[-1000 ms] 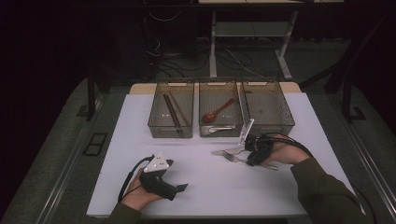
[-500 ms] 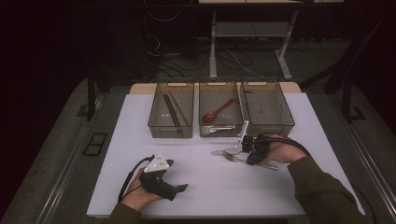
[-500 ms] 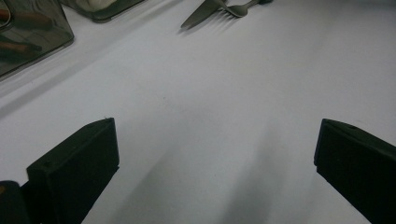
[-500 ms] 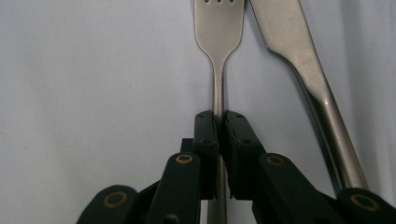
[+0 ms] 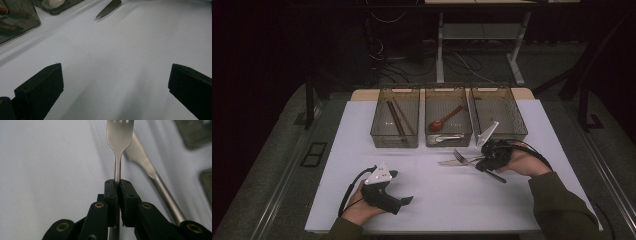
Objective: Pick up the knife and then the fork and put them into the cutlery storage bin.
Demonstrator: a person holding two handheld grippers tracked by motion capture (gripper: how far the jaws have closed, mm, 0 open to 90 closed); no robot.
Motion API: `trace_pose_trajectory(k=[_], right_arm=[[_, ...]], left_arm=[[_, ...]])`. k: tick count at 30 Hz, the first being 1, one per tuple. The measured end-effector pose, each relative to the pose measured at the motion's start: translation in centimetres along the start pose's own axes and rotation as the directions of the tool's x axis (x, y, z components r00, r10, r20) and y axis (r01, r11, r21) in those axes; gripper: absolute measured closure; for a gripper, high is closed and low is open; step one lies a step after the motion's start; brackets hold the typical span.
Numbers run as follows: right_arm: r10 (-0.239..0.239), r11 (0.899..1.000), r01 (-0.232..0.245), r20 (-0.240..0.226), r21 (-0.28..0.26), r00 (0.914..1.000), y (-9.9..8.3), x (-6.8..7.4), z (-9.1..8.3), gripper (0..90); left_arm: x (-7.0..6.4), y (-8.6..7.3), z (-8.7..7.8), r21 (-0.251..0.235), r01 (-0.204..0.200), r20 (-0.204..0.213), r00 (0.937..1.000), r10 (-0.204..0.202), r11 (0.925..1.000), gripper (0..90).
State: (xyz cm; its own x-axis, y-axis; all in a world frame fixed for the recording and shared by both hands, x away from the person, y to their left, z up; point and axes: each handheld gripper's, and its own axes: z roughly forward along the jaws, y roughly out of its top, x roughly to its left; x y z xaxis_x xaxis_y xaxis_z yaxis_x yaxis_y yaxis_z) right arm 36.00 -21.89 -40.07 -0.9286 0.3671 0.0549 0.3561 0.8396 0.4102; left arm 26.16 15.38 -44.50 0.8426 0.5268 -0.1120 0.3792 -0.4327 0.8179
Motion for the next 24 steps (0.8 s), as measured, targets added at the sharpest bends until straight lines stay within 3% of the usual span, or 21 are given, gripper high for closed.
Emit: trace_pose_trajectory(k=[2,4,6,11,16,24], right_arm=[[0.022,0.997,-0.021,0.008,-0.068,0.9997,-0.3,-0.2,-1.0,84.0],[0.061,0.989,-0.057,0.023,-0.138,0.9979,-0.6,-0.5,-2.0,83.9],[0.095,0.974,-0.088,0.022,-0.206,0.9952,-0.8,-0.8,-3.0,83.9],[0.182,0.928,-0.155,0.050,-0.339,0.9820,-1.4,-1.9,-4.9,84.0],[0.271,0.882,-0.211,0.087,-0.421,0.9586,-2.0,-3.4,-6.3,84.0],[0.390,0.800,-0.276,0.111,-0.533,0.9143,-2.5,-5.6,-8.5,84.0]], left_arm=[[0.0,0.0,0.0,-0.009,-0.002,-0.004,1.0000,0.002,1.0000,0.0],[0.1,0.0,-0.1,-0.014,-0.004,0.001,1.0000,0.004,0.9999,0.0],[0.1,-0.1,-0.1,-0.015,-0.002,0.003,1.0000,0.002,0.9999,0.0],[0.1,-0.2,-0.1,-0.018,0.010,0.011,0.9999,-0.010,0.9998,0.0],[0.3,-0.1,-0.2,-0.025,0.026,0.009,0.9996,-0.026,0.9993,0.0],[0.5,-0.1,-0.4,-0.050,0.054,0.007,0.9985,-0.054,0.9973,0.0]])
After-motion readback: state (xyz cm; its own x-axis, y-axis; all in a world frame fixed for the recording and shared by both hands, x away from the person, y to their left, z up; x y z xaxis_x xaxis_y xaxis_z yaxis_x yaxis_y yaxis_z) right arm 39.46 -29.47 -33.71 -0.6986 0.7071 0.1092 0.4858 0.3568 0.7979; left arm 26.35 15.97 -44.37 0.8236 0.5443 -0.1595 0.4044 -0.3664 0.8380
